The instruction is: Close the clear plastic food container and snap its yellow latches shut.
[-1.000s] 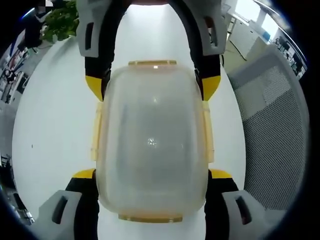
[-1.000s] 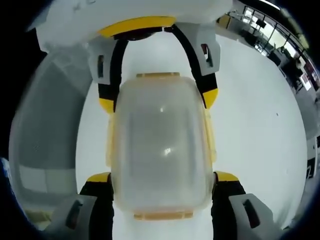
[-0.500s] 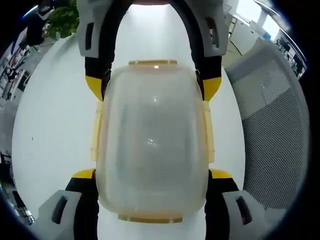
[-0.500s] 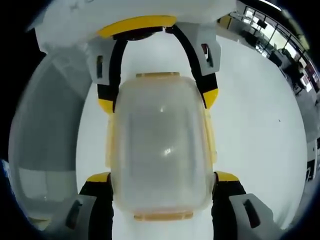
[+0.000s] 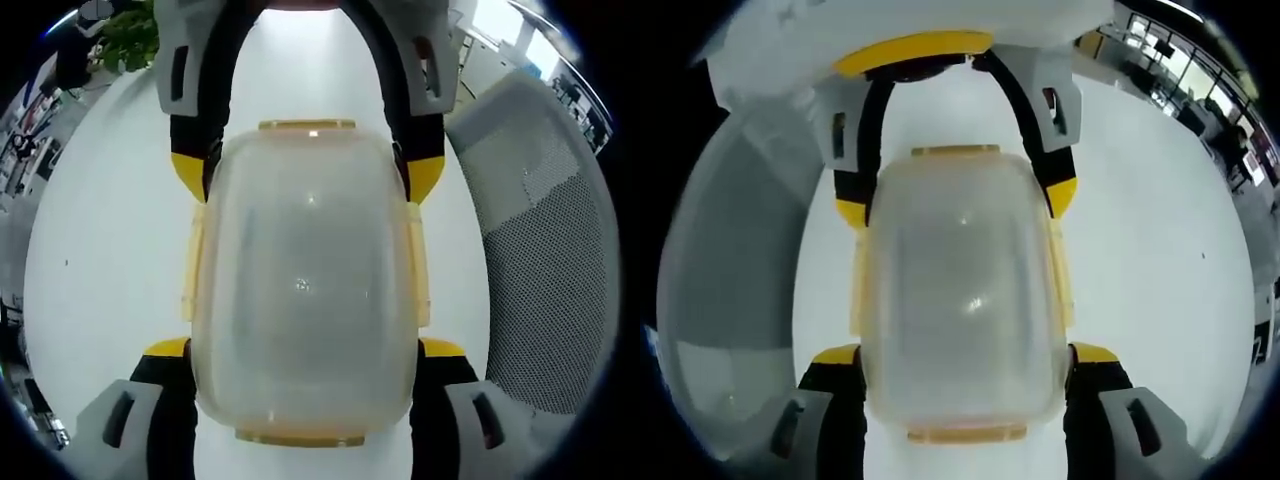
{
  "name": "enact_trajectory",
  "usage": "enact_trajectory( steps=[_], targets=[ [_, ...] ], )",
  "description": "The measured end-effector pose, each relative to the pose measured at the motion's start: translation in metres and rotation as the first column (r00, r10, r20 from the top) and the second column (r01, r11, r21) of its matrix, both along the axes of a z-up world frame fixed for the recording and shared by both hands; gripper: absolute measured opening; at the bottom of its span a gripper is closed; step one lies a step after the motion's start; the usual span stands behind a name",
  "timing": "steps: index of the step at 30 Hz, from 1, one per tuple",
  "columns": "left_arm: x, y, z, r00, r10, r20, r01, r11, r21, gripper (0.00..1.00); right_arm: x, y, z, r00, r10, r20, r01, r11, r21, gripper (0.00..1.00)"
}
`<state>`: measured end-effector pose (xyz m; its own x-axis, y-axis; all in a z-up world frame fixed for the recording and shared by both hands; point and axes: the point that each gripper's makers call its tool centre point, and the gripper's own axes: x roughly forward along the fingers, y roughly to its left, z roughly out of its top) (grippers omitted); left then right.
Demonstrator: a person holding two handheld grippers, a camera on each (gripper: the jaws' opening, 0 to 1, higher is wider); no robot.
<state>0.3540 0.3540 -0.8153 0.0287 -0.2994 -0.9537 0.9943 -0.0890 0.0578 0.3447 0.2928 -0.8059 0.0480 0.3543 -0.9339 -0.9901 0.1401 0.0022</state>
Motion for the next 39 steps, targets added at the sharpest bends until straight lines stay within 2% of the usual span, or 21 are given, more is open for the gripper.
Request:
enact_trajectory(
  steps=[25, 39],
  targets=[
    [0.003, 0.047, 0.000, 1.000, 0.027, 0.008, -0.027, 1.000, 0.007, 0.90, 0.004, 0.050, 0.000, 1.000, 0.012, 0.002, -0.012, 1.000, 0.020, 0.83],
    [0.004, 0.065, 0.001, 1.000, 0.026, 0.006, -0.026, 1.000, 0.005, 0.90, 0.005, 0.067, 0.001, 1.000, 0.003, 0.006, -0.003, 1.000, 0.021, 0.83]
  ],
)
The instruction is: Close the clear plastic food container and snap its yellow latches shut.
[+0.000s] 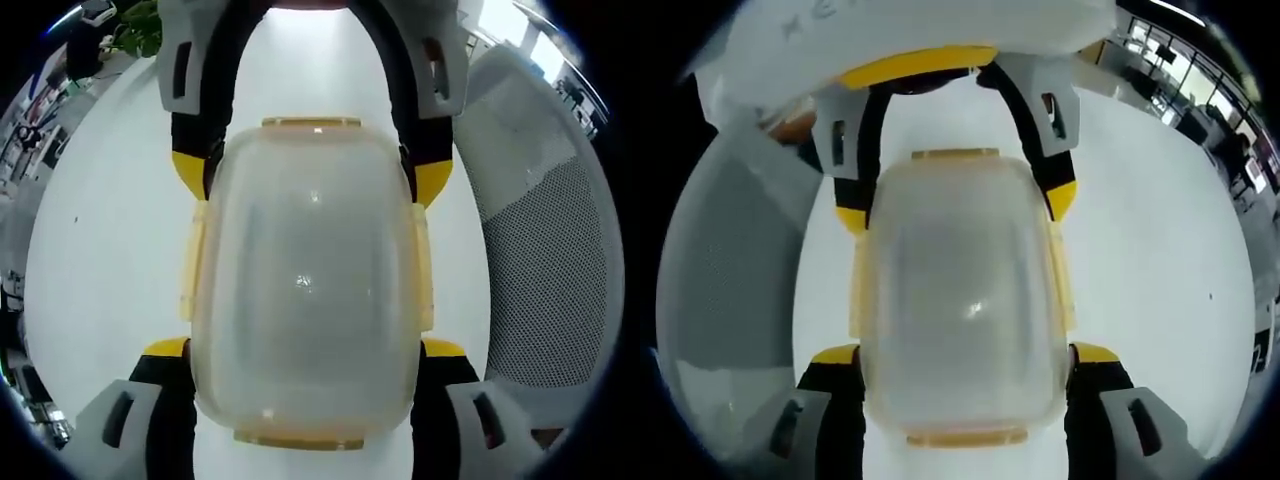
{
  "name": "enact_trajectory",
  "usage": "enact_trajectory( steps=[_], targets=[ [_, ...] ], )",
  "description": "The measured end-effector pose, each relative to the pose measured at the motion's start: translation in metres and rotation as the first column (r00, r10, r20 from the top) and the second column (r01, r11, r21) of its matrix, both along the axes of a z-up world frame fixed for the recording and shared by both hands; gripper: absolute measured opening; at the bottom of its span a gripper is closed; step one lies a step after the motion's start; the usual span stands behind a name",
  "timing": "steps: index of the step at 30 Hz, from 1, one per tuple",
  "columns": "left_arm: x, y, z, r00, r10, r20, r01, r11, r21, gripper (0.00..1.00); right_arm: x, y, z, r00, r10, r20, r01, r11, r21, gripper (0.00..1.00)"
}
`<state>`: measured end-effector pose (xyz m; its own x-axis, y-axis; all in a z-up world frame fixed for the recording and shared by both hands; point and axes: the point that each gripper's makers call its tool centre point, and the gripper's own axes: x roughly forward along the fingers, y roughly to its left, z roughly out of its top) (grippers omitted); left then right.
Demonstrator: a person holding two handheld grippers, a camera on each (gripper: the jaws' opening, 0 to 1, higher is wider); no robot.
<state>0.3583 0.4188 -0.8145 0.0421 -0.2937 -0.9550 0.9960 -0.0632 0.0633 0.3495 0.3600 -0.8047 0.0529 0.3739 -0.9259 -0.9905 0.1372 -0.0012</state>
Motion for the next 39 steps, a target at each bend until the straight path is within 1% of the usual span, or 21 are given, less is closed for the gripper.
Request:
enact_trajectory(
  steps=[6, 10, 18, 22, 32, 39],
  targets=[
    [0.002, 0.009, 0.000, 1.000, -0.007, -0.002, 0.007, 1.000, 0.003, 0.90, 0.001, 0.010, 0.001, 1.000, -0.010, 0.002, 0.010, 1.000, 0.002, 0.83],
    [0.003, 0.012, 0.001, 1.000, -0.006, -0.002, 0.006, 1.000, -0.003, 0.90, 0.002, 0.013, 0.001, 1.000, -0.012, 0.003, 0.012, 1.000, 0.003, 0.83],
    [0.003, 0.017, 0.001, 1.000, 0.007, -0.003, -0.007, 1.000, -0.004, 0.90, 0.003, 0.018, 0.000, 1.000, 0.000, -0.002, 0.000, 1.000, -0.021, 0.84],
    [0.003, 0.017, 0.002, 1.000, 0.016, -0.003, -0.016, 1.000, -0.011, 0.90, 0.003, 0.018, 0.000, 1.000, 0.002, -0.001, -0.002, 1.000, -0.020, 0.84],
    [0.004, 0.016, -0.001, 1.000, 0.018, -0.010, -0.018, 1.000, 0.012, 0.91, 0.003, 0.018, 0.000, 1.000, -0.003, 0.008, 0.003, 1.000, -0.001, 0.84],
    [0.004, 0.015, 0.000, 1.000, 0.025, -0.015, -0.026, 1.000, -0.017, 0.91, 0.004, 0.018, -0.001, 1.000, -0.002, 0.007, 0.003, 1.000, -0.004, 0.84]
  ],
)
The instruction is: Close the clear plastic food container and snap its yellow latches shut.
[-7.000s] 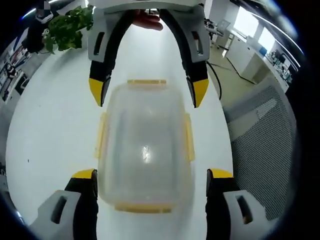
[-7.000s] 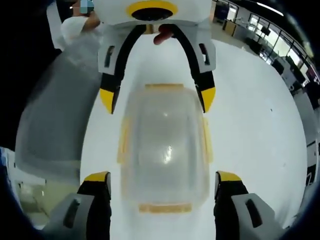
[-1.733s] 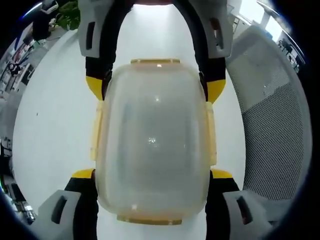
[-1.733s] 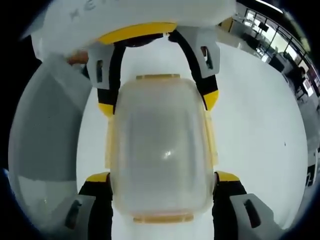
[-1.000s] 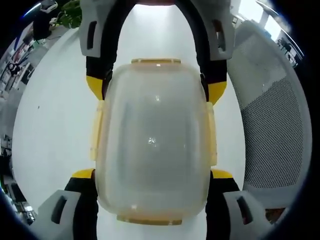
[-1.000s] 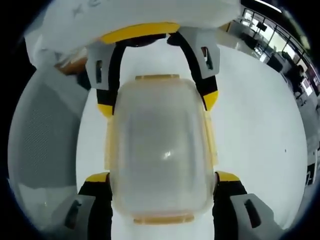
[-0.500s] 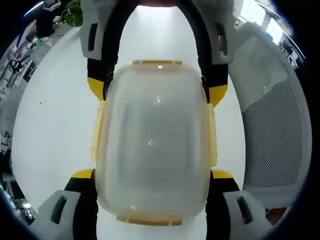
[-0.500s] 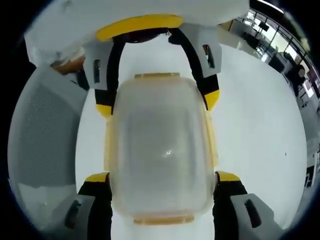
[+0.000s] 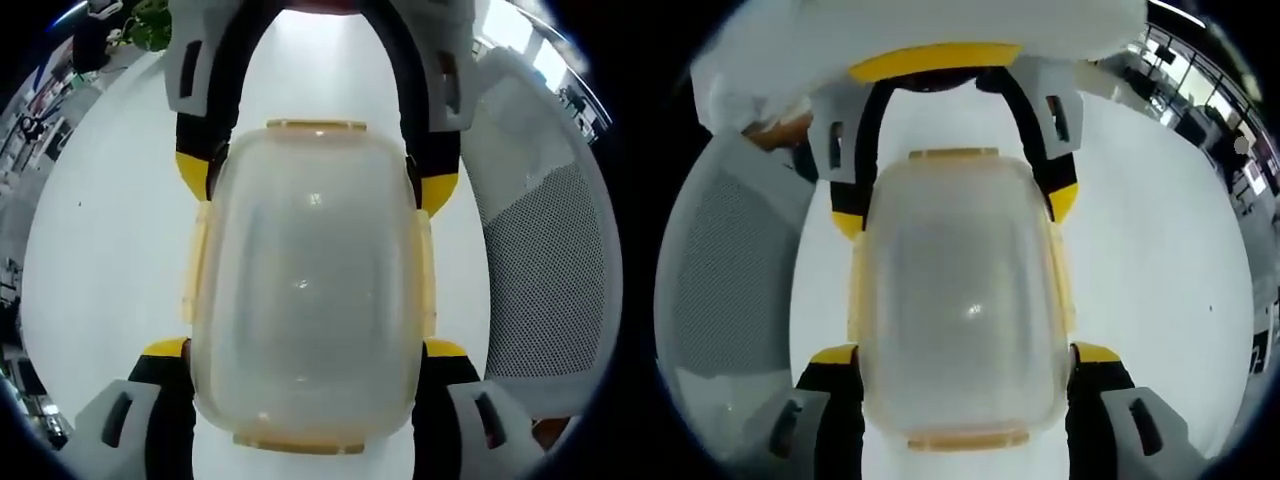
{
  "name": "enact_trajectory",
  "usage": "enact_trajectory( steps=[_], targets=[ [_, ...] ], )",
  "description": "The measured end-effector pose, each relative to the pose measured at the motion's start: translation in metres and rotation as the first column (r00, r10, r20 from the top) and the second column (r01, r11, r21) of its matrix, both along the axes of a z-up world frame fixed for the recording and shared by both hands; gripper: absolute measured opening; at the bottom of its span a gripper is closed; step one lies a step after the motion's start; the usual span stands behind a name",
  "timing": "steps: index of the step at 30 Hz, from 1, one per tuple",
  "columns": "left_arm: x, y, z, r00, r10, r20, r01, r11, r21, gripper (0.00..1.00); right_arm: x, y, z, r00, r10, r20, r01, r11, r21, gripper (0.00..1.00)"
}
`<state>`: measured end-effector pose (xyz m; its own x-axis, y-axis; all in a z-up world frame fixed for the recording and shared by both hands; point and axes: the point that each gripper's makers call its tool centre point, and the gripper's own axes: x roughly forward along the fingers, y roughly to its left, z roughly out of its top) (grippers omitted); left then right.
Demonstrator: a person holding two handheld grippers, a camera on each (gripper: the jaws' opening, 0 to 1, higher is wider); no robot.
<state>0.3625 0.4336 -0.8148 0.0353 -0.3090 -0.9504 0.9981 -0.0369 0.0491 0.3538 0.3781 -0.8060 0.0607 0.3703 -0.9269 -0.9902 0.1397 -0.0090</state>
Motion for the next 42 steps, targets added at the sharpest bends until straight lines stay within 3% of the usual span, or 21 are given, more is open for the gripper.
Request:
enact_trajectory(
  steps=[11, 42],
  targets=[
    [0.001, -0.001, -0.001, 1.000, 0.001, -0.013, -0.001, 1.000, -0.009, 0.92, 0.000, 0.000, -0.001, 1.000, 0.004, -0.009, -0.004, 1.000, -0.016, 0.84],
    [0.029, -0.003, -0.002, 0.999, 0.022, -0.031, -0.022, 1.000, -0.011, 0.94, 0.030, 0.000, -0.002, 1.000, 0.014, -0.011, -0.014, 1.000, -0.002, 0.85]
  ],
)
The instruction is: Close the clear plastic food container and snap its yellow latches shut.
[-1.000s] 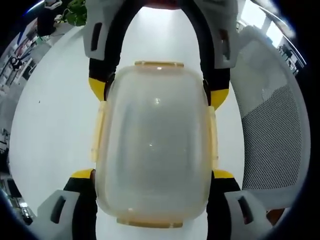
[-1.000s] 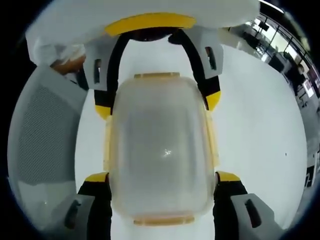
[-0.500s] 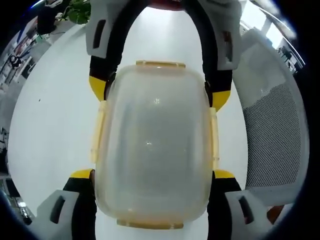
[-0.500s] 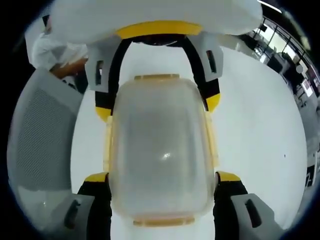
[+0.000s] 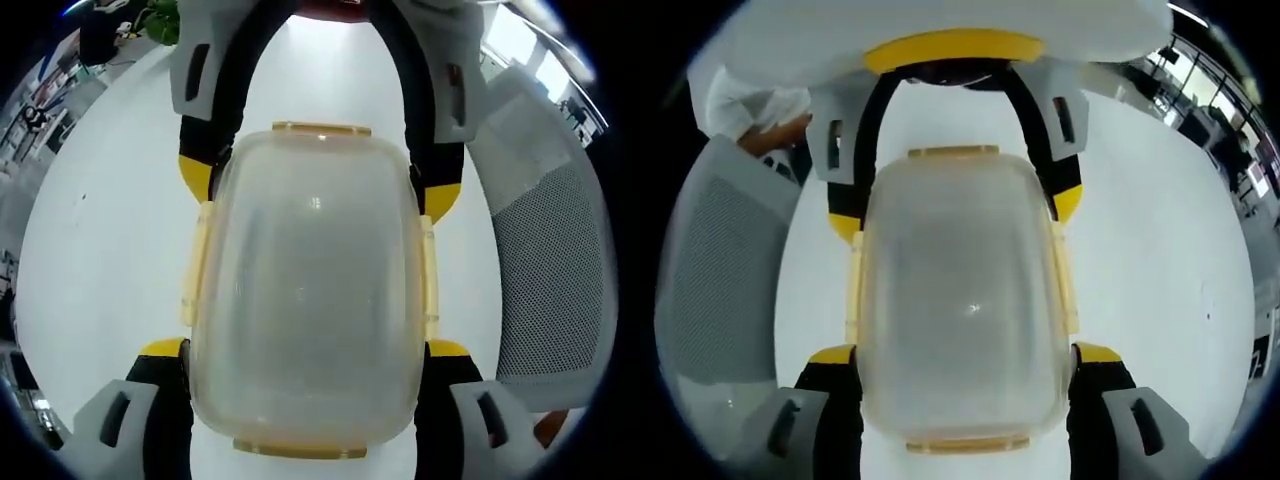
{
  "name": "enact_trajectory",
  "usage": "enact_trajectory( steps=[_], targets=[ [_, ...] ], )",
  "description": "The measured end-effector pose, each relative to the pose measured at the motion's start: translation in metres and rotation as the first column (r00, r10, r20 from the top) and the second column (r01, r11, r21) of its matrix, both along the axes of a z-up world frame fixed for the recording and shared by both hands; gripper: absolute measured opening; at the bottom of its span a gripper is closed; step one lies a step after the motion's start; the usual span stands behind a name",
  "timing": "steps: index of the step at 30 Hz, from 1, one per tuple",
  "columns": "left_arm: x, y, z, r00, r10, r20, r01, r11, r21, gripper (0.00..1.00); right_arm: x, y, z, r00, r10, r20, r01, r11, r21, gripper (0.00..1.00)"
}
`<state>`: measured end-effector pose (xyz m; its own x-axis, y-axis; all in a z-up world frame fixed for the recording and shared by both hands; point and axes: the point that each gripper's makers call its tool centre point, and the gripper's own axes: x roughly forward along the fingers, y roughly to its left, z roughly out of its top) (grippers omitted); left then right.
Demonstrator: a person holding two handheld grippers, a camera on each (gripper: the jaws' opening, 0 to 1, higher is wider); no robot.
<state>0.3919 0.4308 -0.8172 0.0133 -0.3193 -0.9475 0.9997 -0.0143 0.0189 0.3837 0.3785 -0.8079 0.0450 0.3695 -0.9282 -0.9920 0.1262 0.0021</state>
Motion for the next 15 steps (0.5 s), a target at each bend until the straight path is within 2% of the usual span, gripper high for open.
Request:
enact_trajectory(
  steps=[15],
  targets=[
    [0.012, -0.003, 0.000, 1.000, -0.010, 0.000, 0.010, 1.000, 0.000, 0.94, 0.011, -0.002, -0.001, 1.000, -0.013, -0.003, 0.013, 1.000, 0.006, 0.86]
  ],
)
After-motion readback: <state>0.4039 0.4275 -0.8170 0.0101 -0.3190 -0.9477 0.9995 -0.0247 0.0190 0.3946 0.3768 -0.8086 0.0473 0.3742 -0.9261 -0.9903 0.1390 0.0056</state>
